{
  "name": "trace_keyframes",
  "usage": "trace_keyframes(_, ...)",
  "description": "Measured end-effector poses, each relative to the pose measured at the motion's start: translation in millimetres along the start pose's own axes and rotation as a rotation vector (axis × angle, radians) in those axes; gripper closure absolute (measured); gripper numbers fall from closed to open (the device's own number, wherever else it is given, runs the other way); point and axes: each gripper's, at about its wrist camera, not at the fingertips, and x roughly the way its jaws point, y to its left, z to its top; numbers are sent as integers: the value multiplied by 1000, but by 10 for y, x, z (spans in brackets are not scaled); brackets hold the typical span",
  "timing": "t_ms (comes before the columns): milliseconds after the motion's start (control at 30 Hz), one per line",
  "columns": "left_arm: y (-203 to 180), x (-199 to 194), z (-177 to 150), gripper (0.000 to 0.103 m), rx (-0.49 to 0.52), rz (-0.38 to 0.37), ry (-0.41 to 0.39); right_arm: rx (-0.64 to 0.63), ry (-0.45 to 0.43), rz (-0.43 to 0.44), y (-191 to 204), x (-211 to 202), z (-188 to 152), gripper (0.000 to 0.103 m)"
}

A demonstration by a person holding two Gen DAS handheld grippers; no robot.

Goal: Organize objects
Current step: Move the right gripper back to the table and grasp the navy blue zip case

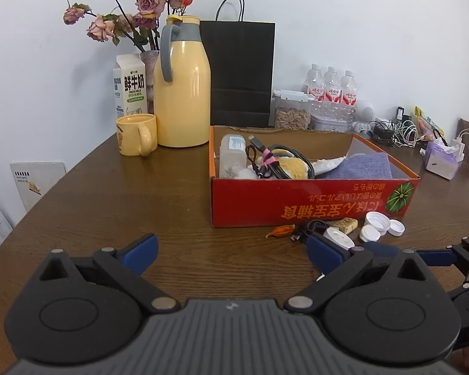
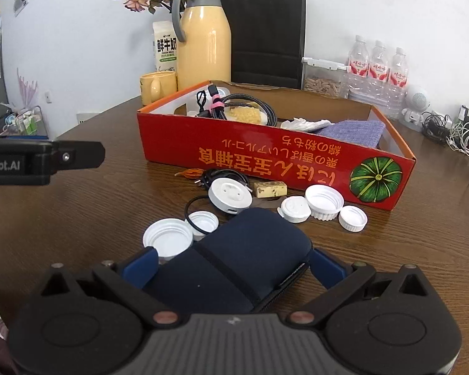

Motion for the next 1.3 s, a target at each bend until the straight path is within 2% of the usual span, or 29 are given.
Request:
trace_keyframes(467,-44,78,-93,0,13,-23,48,-47,34,6,-333,-159,-90,0)
trace_keyframes(733,-328,255,-262,0,101,-92,122,-5,29,-13,-376,-121,-112,0)
trace_keyframes(933,-472,324,-323,0,143,-132,132,-22,51,-25,-350,-56,-167,0)
trace_keyframes(1133,-545,416,-334,11,158,-170,159,-21,56,-39,-420,-51,-212,0)
trace_keyframes(1267,-560,478,-329,23,157,-193,177,-15,49,-40,-477,-61,-225,0)
trace_keyframes(1300,-563,497,-331,28,151,-201,182,-13,47,-38,-487,-59,-227,0)
